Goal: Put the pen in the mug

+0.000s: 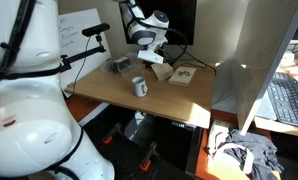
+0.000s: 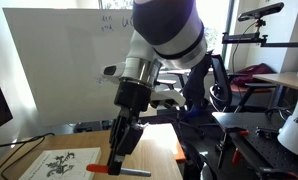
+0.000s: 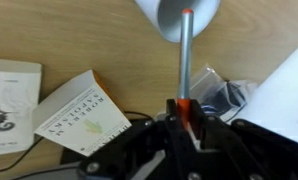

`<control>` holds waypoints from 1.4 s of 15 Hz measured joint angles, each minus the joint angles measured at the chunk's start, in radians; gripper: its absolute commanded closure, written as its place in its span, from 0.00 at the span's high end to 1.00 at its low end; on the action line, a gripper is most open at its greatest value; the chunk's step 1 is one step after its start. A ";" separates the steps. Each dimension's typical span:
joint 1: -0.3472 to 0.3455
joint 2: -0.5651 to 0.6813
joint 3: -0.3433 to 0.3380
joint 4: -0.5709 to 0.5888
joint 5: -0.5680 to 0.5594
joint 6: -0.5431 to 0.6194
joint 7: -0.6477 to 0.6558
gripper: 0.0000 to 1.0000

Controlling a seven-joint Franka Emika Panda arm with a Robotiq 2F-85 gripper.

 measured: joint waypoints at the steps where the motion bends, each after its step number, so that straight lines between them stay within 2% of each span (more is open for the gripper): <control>1: -0.005 0.013 -0.004 0.011 0.032 -0.036 -0.081 0.04; 6: 0.036 0.061 -0.116 0.069 0.137 -0.304 -0.420 0.04; 13: 0.128 0.153 -0.265 0.184 0.148 -0.696 -0.692 0.04; 16: 0.156 0.208 -0.302 0.250 0.148 -0.773 -0.756 0.04; 21: 0.176 0.300 -0.324 0.346 0.177 -0.787 -0.835 0.04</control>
